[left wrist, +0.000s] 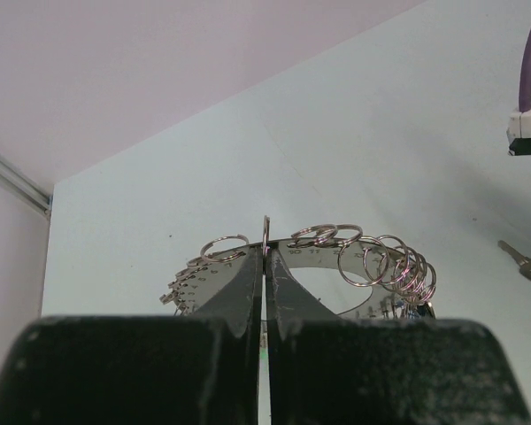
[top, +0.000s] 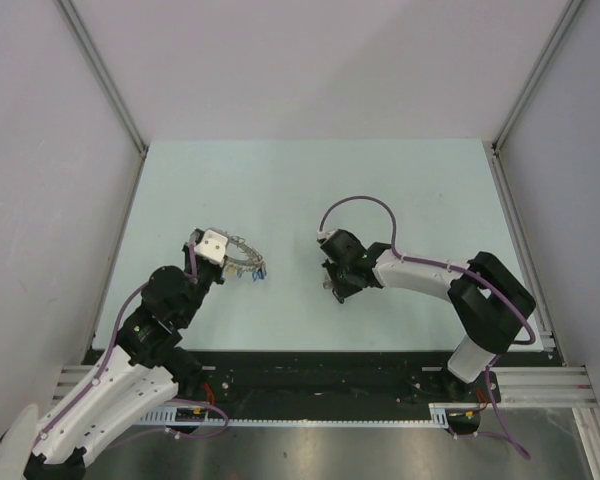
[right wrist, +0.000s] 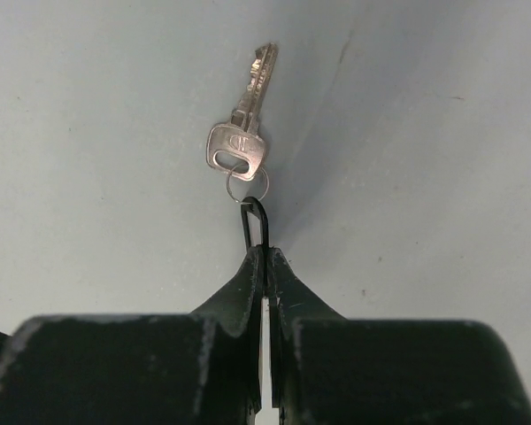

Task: Put the keys on the keyring

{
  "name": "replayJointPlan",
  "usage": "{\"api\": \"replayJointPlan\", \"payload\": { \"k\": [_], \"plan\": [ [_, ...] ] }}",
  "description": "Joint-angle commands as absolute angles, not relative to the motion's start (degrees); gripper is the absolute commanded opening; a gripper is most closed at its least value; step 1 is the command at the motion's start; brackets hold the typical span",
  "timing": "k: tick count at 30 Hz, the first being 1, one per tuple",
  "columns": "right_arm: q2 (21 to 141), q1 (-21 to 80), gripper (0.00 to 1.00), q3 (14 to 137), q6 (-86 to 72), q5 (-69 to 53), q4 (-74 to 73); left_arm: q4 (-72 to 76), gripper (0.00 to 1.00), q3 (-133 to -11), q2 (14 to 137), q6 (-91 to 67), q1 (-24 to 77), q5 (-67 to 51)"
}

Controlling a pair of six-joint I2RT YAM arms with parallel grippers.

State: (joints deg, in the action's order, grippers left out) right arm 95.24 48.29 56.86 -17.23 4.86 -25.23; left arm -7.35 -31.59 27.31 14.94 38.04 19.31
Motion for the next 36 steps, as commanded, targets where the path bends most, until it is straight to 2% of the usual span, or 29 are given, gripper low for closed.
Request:
{"api": "replayJointPlan", "payload": {
  "k": [1, 9, 10, 11, 13, 16, 21, 25, 32, 36],
  "plan": [
    [92.12, 47.81, 0.0, 54.85, -19.25, 1.94, -26.63, -1.93, 0.0, -31.73, 26.28, 14.41, 37.62, 19.34],
    [89.21, 45.44, 0.03, 51.51, -19.95, 3.69, -26.63, -1.85, 0.0, -31.64, 26.37, 14.41, 37.62, 18.98],
    [89.03, 44.83, 0.06, 51.42, -19.95, 4.91, -26.54, -1.85, 0.01, -31.73, 26.37, 14.41, 37.62, 18.98],
    [88.69, 44.56, 0.17, 51.24, -20.13, 5.62, -26.8, -1.85, 0.0, -31.64, 26.37, 14.41, 37.62, 18.98],
    [87.55, 44.12, 0.29, 51.24, -20.21, 8.16, -27.16, -1.85, 0.0, -31.64, 26.54, 14.33, 37.62, 18.9],
    [86.05, 44.21, 0.33, 51.24, -19.25, 9.67, -26.9, -1.85, 0.0, -31.55, 26.63, 14.5, 37.62, 18.98],
    [82.72, 44.38, 0.34, 51.33, -19.86, 8.71, -25.58, -1.76, 0.0, -31.55, 26.72, 14.5, 37.62, 18.98],
    [80.95, 45.0, 0.34, 51.15, -30.01, 8.17, -22.69, -1.67, 0.0, -31.64, 26.72, 14.5, 37.62, 18.9],
    [78.48, 47.28, 0.41, 45.0, -51.29, 11.86, -12.84, -1.58, 0.0, -31.55, 26.46, 14.5, 37.62, 19.07],
    [80.06, 47.46, 0.41, 43.07, -55.01, 9.33, -10.46, -1.5, 0.0, -31.38, 26.19, 14.42, 37.62, 19.07]
  ]
}}
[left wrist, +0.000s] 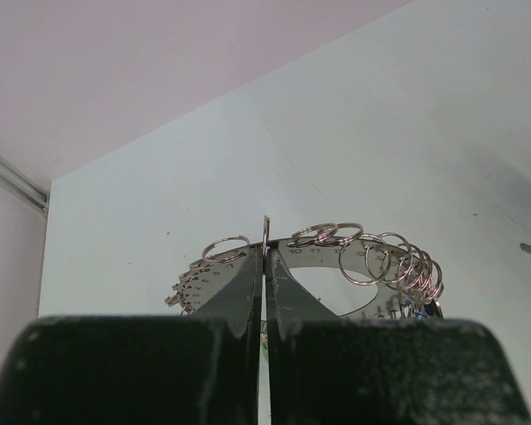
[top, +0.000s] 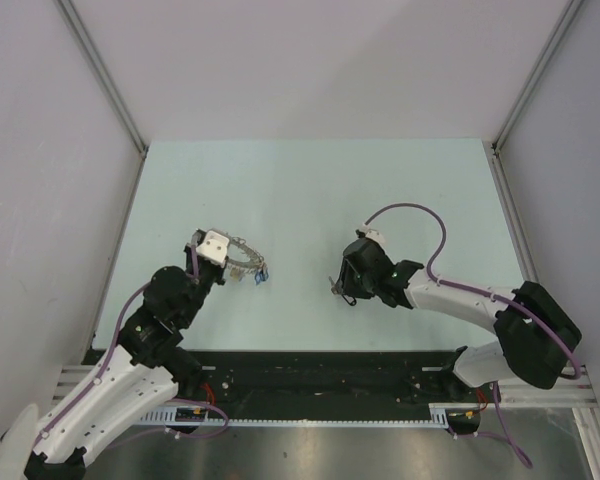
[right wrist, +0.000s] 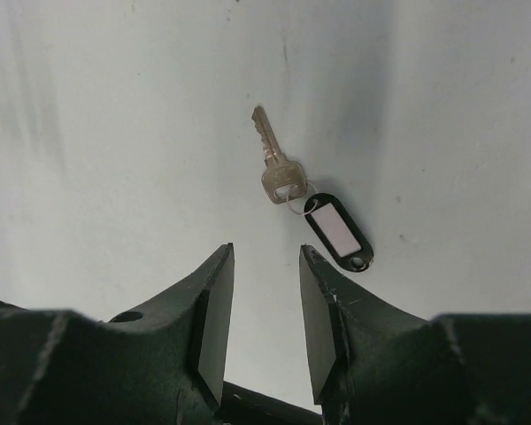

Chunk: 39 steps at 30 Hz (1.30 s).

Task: Put the keys on the keyring

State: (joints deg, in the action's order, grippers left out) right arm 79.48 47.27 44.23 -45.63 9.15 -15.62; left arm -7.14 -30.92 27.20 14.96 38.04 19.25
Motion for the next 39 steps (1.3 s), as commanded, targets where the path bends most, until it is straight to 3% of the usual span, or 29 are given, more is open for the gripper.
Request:
{"api": "replayJointPlan", "payload": {
  "k": [1, 15, 25, 39],
  "plan": [
    [80.42, 47.46, 0.4, 42.63, -55.28, 8.88, -10.46, -1.49, 0.01, -31.38, 26.1, 14.41, 37.53, 19.07],
    [86.04, 42.9, 0.51, 39.38, -55.38, 0.97, -7.74, -1.23, 0.0, -31.29, 26.1, 14.24, 37.62, 18.72],
    [89.47, 33.49, 0.52, 41.83, -41.5, 3.16, -3.25, -1.14, 0.0, -31.03, 26.28, 14.33, 37.53, 18.81],
    [87.36, 35.59, 0.37, 50.79, -35.69, 13.53, -13.88, -1.23, 0.0, -31.11, 25.84, 14.33, 37.62, 18.28]
  ]
}}
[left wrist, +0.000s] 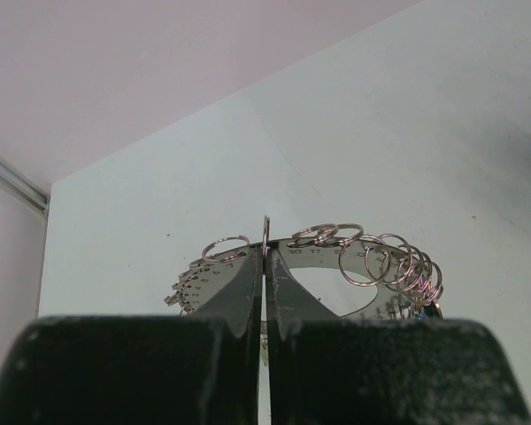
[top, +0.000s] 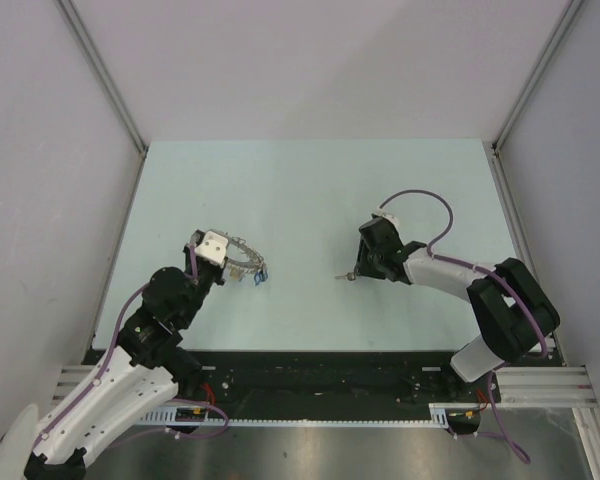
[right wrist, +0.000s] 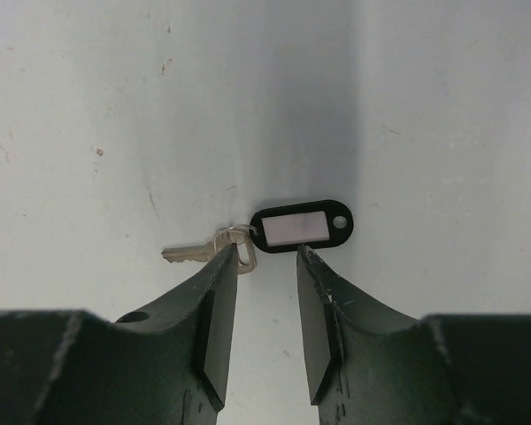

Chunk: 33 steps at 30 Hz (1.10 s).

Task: Put the keys on the keyring

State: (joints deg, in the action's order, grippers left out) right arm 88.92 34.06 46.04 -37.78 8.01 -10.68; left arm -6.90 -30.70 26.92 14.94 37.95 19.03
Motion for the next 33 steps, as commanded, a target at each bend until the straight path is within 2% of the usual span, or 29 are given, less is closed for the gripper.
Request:
{"api": "replayJointPlan", "payload": {
  "k": [1, 11, 18, 24, 33],
  "plan": [
    [87.97, 36.2, 0.36, 51.58, -35.6, 14.75, -15.45, -1.23, 0.0, -31.11, 25.84, 14.24, 37.62, 18.28],
    [94.39, 40.34, 0.36, 58.71, -30.43, 20.92, -20.3, -1.14, 0.0, -30.94, 25.14, 14.15, 37.62, 18.28],
    [92.46, 37.89, 0.39, 59.24, -6.04, 7.07, -20.3, -1.14, 0.01, -30.94, 25.14, 14.15, 37.62, 17.93],
    [92.37, 34.9, 0.38, 63.19, 13.51, -3.94, -28.29, -1.23, 0.01, -31.02, 25.4, 14.06, 37.53, 17.67],
    [100.61, 32.78, 0.37, 75.47, 33.3, -9.58, -42.09, -1.14, 0.01, -30.85, 25.23, 14.41, 37.53, 18.54]
  ]
}}
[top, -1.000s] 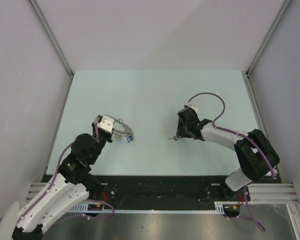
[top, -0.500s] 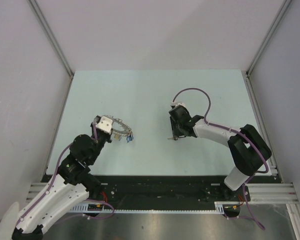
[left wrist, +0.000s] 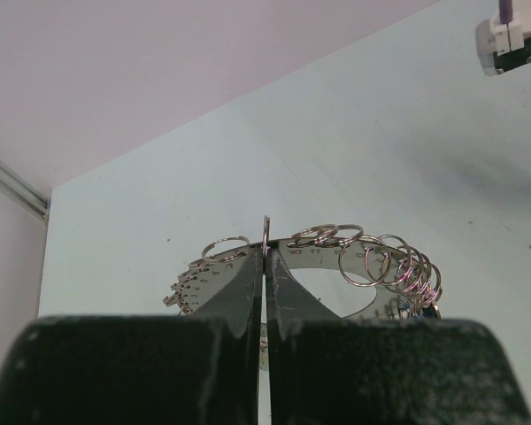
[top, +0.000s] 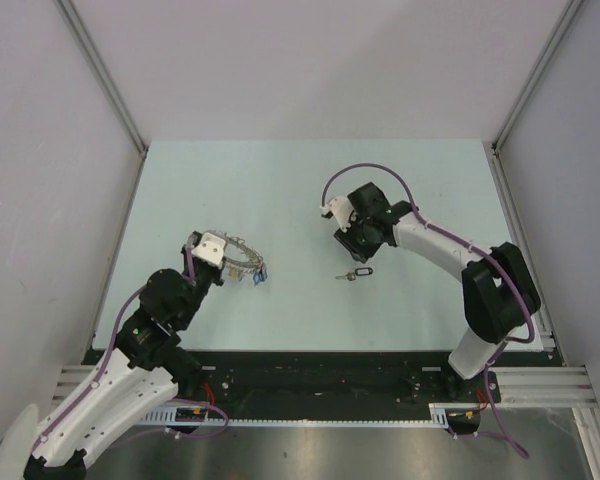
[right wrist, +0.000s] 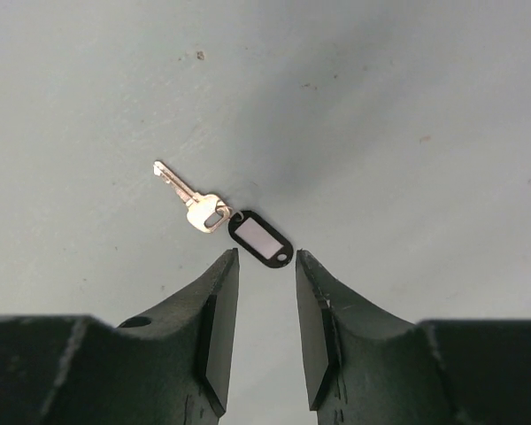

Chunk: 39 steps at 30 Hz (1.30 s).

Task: Put the keys on the keyring

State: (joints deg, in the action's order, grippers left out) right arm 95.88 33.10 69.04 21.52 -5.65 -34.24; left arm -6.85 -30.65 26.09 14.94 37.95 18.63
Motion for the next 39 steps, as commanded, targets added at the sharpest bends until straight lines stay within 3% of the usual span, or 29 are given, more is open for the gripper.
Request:
{"api": "replayJointPlan", "payload": {
  "k": [1, 9, 17, 39],
  "plan": [
    [101.77, 32.78, 0.37, 76.63, 34.35, -9.41, -44.88, -0.97, 0.01, -30.76, 25.31, 14.33, 37.53, 18.72],
    [113.19, 34.71, 0.38, 90.08, 40.16, -4.93, -59.22, -0.7, 0.01, -30.59, 25.93, 14.77, 37.53, 19.07],
    [121.72, 38.93, 0.4, 98.78, 41.48, -1.15, -63.63, -0.53, 0.01, -30.32, 26.1, 14.68, 37.53, 18.81],
    [125.16, 41.75, 0.38, 99.49, 42.62, 3.25, -64.69, -0.53, 0.01, -30.41, 26.54, 14.59, 37.53, 18.28]
  ]
}}
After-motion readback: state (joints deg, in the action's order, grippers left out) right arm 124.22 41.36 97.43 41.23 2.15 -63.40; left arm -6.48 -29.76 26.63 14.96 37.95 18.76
